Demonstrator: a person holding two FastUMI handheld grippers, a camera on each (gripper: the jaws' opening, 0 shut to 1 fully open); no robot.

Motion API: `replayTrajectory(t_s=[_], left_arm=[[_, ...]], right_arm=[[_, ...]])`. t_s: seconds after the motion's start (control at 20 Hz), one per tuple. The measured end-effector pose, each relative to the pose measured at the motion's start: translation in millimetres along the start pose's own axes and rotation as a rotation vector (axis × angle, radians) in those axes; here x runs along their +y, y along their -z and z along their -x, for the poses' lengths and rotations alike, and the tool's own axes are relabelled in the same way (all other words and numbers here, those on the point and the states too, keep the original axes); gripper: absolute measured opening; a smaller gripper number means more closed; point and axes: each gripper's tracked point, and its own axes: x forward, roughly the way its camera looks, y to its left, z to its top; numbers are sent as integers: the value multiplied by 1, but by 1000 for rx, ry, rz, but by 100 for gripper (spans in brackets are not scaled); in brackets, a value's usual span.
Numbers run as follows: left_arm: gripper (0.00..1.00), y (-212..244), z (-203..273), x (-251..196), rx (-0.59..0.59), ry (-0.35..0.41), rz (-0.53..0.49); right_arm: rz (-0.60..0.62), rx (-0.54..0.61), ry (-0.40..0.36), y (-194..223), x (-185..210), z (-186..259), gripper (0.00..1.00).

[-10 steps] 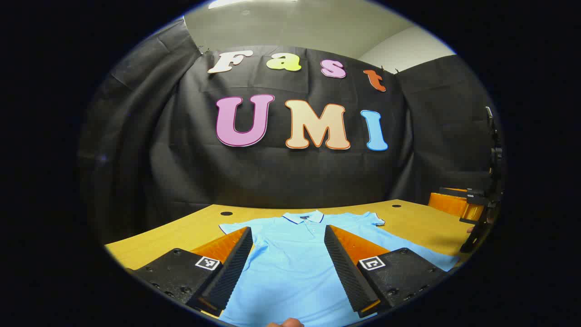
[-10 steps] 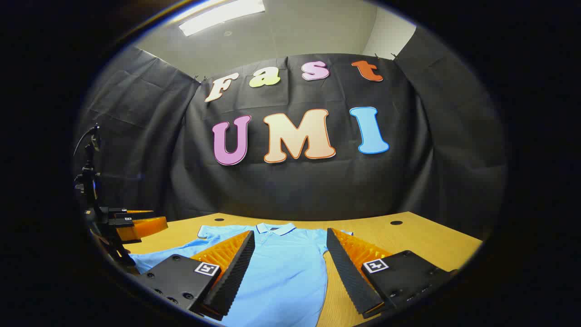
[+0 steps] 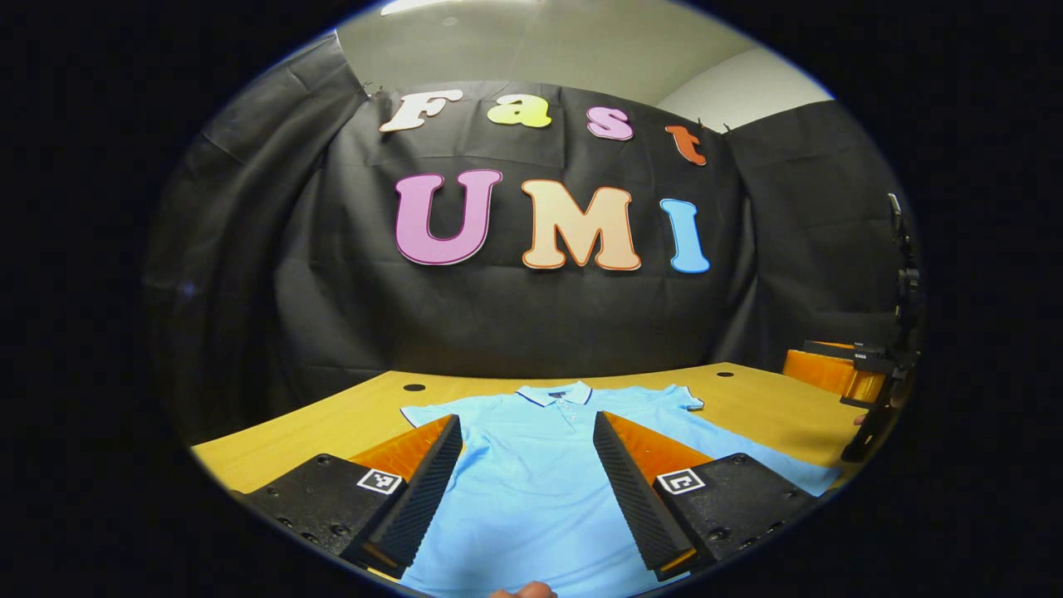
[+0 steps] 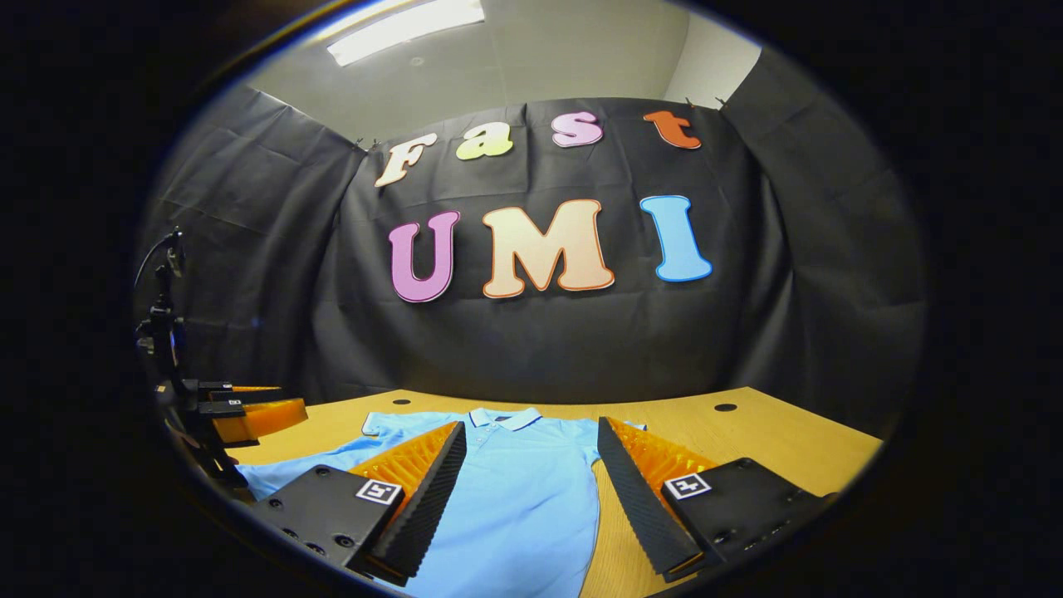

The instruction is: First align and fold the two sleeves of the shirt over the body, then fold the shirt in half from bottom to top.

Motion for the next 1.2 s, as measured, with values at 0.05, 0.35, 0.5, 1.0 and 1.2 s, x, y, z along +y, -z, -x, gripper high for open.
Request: replayTrajectory(t_s=[0.05,0.35,0.5,1.0,1.2], left_arm=[[95,3,1,-1,8,4,5],[95,9,-2,-3,31,14,26],[95,9,0,-5,34,23,29],[95,18,-5,-7,67,36,43],[95,28,-8,-1,98,27,49]], right_arm=[[0,6,-2,3,0,-1,99],[-3,34,-13,14,7,-5,99],[-3,42,-10,17,6,-6,99],[-23,102,-4,29,-4,-14,99],[-66,196,79,34,-40,-37,99]])
